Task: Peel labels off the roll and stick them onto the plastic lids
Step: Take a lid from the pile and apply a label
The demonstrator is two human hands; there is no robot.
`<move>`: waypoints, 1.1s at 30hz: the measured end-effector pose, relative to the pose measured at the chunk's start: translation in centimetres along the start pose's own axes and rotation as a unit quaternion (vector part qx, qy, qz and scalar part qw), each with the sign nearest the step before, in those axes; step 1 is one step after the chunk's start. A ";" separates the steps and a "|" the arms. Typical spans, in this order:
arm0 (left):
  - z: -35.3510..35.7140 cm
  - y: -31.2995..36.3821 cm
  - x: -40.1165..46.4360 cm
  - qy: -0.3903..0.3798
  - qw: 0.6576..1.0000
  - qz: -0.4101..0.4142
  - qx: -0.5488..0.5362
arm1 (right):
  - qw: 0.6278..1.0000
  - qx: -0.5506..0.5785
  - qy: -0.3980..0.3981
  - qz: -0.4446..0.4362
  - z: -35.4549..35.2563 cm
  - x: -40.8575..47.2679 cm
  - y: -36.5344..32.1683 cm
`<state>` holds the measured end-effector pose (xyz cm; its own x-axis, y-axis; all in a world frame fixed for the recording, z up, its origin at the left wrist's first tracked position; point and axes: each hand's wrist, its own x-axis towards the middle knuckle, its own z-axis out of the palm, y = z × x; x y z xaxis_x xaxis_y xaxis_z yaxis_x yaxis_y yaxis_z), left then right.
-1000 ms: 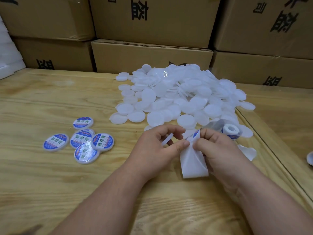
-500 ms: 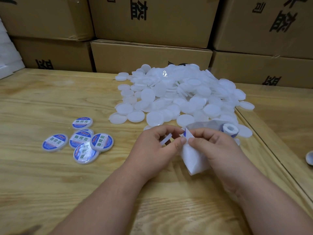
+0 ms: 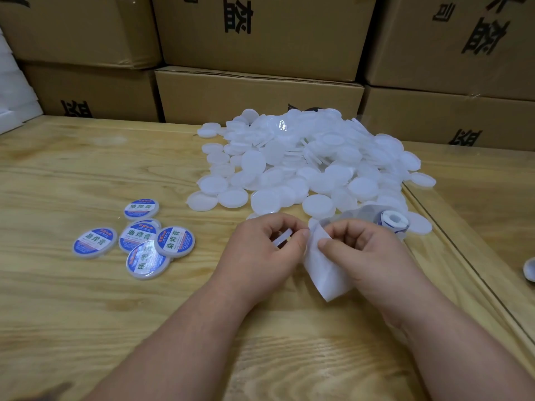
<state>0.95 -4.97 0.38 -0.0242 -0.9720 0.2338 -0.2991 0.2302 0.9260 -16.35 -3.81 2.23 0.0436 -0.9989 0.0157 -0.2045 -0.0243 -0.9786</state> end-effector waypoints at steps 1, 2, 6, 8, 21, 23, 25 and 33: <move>0.0 0.0 0.1 0.006 1.000 -0.006 0.001 | 1.000 -0.008 0.006 0.003 -0.1 0.1 0.1; 0.0 -0.1 0.1 0.012 1.000 -0.015 -0.005 | 1.000 -0.016 0.014 0.005 -0.2 0.1 0.1; -0.2 -0.4 0.5 0.061 0.996 -0.056 -0.037 | 0.997 -0.045 0.061 0.009 -0.7 0.5 0.2; -0.3 -0.3 0.7 0.089 0.992 -0.076 -0.056 | 0.993 -0.071 0.089 0.008 -1.1 0.6 0.3; -0.6 0.3 0.6 0.122 0.980 -0.103 -0.120 | 0.931 -0.162 0.221 -0.242 -0.4 -0.1 -0.2; -0.6 0.4 0.6 0.107 0.981 -0.104 -0.128 | 0.919 -0.173 0.194 -0.295 -0.1 -0.3 -0.3; -0.5 0.4 0.5 0.084 0.982 -0.104 -0.136 | 0.912 -0.194 0.148 -0.330 0.0 -0.3 -0.2; -0.4 0.2 0.4 0.027 0.988 -0.096 -0.120 | 0.905 -0.226 0.084 -0.352 -0.2 0.0 -0.1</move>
<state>1.23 -5.31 0.79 0.0635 -0.9963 0.0572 -0.0588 0.0535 0.9968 -16.56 -3.81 2.37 0.1775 -0.7212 0.6696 -0.5645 -0.6319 -0.5310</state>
